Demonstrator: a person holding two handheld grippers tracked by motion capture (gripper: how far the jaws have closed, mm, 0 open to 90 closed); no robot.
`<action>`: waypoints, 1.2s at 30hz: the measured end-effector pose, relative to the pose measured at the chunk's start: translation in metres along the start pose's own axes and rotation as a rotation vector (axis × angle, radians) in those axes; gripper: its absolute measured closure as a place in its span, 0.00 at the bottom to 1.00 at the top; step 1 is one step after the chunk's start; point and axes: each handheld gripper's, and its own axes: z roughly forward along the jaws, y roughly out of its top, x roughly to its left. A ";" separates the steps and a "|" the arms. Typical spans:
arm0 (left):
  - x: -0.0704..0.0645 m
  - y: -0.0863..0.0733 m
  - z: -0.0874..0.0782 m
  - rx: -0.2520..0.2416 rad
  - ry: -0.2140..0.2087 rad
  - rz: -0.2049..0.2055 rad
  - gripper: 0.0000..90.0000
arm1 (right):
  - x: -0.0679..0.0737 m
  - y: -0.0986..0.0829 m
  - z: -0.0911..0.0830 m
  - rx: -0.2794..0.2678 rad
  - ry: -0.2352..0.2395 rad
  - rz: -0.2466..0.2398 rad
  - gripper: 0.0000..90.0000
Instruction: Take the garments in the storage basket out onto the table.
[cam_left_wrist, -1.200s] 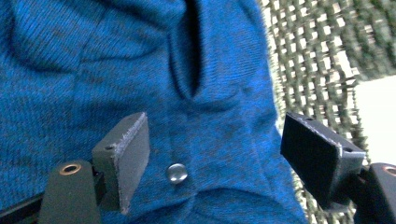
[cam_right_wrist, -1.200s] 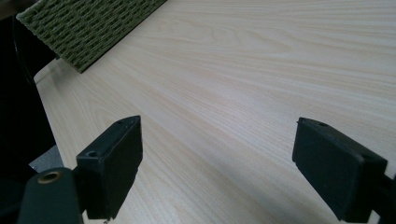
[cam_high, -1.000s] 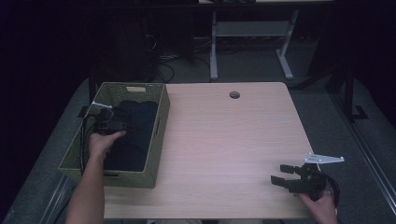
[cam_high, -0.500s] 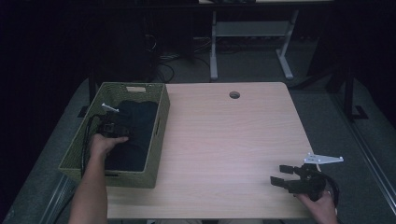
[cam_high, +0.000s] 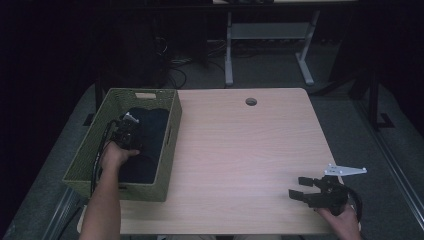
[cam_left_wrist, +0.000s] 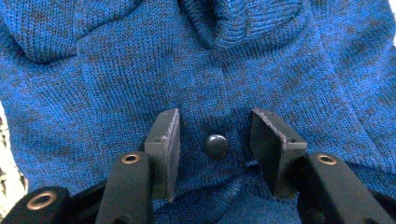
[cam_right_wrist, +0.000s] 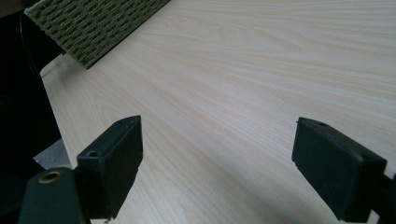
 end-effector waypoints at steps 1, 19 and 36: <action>0.000 0.000 0.000 0.002 0.004 -0.002 0.60 | 0.000 0.000 0.000 -0.001 -0.002 0.002 0.18; 0.003 0.001 -0.003 0.025 -0.003 -0.062 0.82 | 0.000 -0.001 -0.002 -0.007 0.004 0.005 0.18; 0.018 -0.006 -0.039 -0.117 -0.201 -0.181 0.84 | 0.000 -0.002 0.001 0.000 0.015 0.011 0.18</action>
